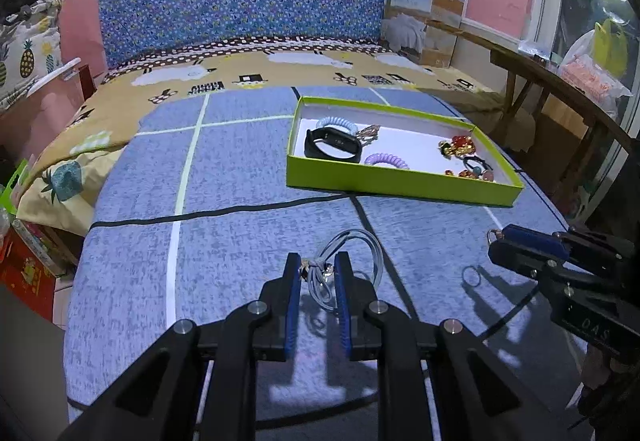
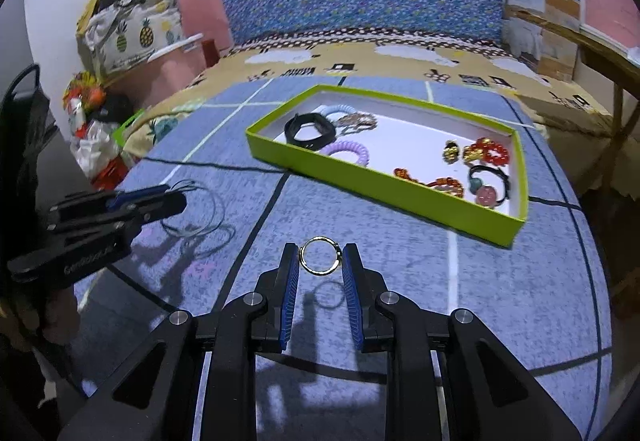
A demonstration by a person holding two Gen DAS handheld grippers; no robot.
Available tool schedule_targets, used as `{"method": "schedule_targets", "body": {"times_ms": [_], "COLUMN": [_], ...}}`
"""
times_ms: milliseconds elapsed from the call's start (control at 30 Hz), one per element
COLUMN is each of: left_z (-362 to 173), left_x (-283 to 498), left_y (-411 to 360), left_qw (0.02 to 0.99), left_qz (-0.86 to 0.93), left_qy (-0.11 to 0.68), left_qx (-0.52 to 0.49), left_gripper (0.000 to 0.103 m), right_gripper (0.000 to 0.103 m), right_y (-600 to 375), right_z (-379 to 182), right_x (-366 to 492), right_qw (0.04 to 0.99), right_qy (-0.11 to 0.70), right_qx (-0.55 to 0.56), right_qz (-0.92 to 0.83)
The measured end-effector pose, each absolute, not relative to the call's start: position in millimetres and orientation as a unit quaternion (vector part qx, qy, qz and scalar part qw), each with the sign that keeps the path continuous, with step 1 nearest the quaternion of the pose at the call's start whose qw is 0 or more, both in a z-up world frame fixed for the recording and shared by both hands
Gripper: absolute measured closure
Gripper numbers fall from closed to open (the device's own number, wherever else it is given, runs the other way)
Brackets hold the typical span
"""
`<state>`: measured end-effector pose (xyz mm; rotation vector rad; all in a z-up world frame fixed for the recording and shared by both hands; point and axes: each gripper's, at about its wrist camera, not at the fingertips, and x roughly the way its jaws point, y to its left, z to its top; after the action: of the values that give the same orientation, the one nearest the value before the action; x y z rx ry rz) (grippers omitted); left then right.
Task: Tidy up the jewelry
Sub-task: 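Grasp the grey cord with the left tool while the right tool grasps the gold ring, then carry the grey cord and gold ring into the green box and open both tools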
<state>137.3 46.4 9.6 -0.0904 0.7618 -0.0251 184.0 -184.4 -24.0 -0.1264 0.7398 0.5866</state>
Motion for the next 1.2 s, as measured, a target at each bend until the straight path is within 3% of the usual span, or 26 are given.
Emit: {"method": "schedule_targets", "body": {"times_ms": [1200], "left_z": [52], "left_x": [163], "left_y": [-6], "left_qw": [0.944], "left_qz": [-0.043], "left_qy": [0.326], "left_qx": [-0.012], "left_gripper": [0.086], "right_gripper": [0.080], "right_y": [-222], "right_z": [12], "right_x": [205], "right_qw": [0.914], "right_qy": [0.312], "right_qx": [-0.048], "right_qz": [0.256]}}
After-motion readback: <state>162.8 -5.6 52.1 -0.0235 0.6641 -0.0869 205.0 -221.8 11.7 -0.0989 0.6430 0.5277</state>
